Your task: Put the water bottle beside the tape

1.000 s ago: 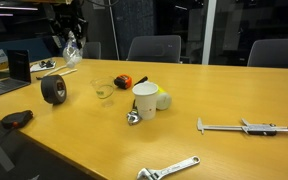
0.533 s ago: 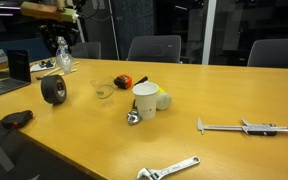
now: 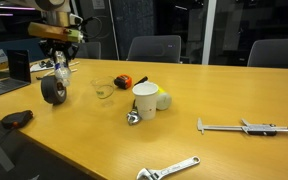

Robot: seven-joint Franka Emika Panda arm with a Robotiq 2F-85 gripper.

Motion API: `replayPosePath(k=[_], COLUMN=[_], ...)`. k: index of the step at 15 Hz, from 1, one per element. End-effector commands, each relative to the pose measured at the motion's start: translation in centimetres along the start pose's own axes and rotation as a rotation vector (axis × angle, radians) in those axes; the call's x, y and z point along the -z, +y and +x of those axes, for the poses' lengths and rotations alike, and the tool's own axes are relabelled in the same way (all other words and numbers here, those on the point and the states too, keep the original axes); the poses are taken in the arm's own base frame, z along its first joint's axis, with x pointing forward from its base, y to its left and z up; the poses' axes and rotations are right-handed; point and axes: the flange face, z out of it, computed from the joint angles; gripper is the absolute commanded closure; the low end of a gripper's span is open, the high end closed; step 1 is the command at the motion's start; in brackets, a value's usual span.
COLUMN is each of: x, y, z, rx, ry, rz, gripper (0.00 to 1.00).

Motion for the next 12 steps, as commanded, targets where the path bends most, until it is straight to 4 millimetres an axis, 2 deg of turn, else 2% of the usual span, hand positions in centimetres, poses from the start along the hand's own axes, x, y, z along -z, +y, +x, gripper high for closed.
replayPosePath(k=[1,8,9,11,12], x=[-1.8,-4.4,-4.8,-5.2,-5.4], y=[-0.3,-0.3,-0.2,0.0,0.1], z=[-0.7,-1.7,-1.8,-1.9,-1.9], rx=[0.038,0.051,0.044,0.042,0.039], ry=[0.001,-0.058,-0.076,-0.089,-0.092], rz=[0.035,0.067,0.072,0.079,0.082], gripper=[0.83,0.83,0.36,0.28,0.19])
